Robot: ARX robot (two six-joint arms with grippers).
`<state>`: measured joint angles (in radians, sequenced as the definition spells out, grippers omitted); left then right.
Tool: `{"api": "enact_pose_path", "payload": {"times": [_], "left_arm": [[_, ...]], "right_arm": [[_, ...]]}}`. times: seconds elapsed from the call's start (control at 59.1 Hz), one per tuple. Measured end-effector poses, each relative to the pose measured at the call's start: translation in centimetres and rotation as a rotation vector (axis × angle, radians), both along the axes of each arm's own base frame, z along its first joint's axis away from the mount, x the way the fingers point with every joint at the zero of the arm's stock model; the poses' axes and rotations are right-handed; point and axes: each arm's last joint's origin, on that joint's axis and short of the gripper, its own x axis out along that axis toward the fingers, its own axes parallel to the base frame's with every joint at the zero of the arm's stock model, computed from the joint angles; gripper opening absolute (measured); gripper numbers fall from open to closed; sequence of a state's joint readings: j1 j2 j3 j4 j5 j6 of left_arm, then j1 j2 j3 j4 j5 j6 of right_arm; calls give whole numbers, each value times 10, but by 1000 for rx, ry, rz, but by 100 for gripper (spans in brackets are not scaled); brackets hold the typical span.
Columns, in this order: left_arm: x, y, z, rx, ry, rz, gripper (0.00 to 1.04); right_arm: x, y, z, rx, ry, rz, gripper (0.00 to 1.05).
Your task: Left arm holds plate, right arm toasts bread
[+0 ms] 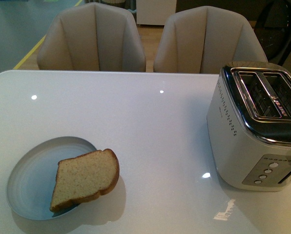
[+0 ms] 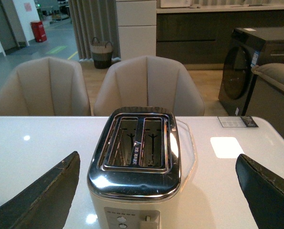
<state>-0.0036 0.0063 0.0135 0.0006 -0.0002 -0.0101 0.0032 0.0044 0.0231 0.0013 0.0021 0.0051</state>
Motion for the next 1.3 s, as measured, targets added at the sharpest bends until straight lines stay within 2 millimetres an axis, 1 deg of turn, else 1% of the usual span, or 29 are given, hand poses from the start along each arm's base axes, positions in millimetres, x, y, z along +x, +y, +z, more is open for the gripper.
{"api": "enact_pose_path", "payload": {"times": [0.558, 0.575, 0.626, 0.677, 0.694, 0.761, 0.812, 0.914, 0.981, 1.032, 1.049, 1.066, 1.117, 1.133, 1.184, 1.201, 1.252, 1.303], "left_arm": [[0, 0, 0, -3, 9, 2, 97], [0, 0, -1, -17, 32, 4, 97], [1, 1, 1, -99, 261, 14, 97], [3, 3, 0, -189, 440, 32, 97], [5, 4, -1, -208, 483, 42, 97], [12, 7, -4, -260, 543, 49, 97], [20, 11, -4, -285, 556, 38, 97], [42, 20, 0, -315, 524, 16, 97], [63, 28, -1, -333, 509, -1, 97], [82, 34, -5, -344, 512, -6, 97], [93, 36, -9, -340, 518, -3, 97], [96, 37, -10, -339, 521, 0, 97], [117, 43, -21, -317, 544, 19, 97], [120, 44, -23, -309, 549, 21, 97], [140, 49, -39, -289, 592, 45, 97], [143, 50, -42, -286, 600, 48, 97], [159, 54, -60, -274, 655, 67, 97], [168, 56, -76, -273, 704, 66, 97]], "right_arm": [[0, 0, 0, 0, 0, 0, 96], [0, 0, 0, 0, 0, 0, 96], [0, 0, 0, 0, 0, 0, 96], [0, 0, 0, 0, 0, 2, 96], [0, 0, 0, 0, 0, 2, 96], [0, 0, 0, 0, 0, 2, 96], [0, 0, 0, 0, 0, 1, 96], [0, 0, 0, 0, 0, 1, 96], [0, 0, 0, 0, 0, 1, 96], [0, 0, 0, 0, 0, 1, 96], [0, 0, 0, 0, 0, 1, 96], [0, 0, 0, 0, 0, 1, 96], [0, 0, 0, 0, 0, 1, 96], [0, 0, 0, 0, 0, 1, 96], [0, 0, 0, 0, 0, 1, 96], [0, 0, 0, 0, 0, 1, 96], [0, 0, 0, 0, 0, 1, 96], [0, 0, 0, 0, 0, 1, 96]]}}
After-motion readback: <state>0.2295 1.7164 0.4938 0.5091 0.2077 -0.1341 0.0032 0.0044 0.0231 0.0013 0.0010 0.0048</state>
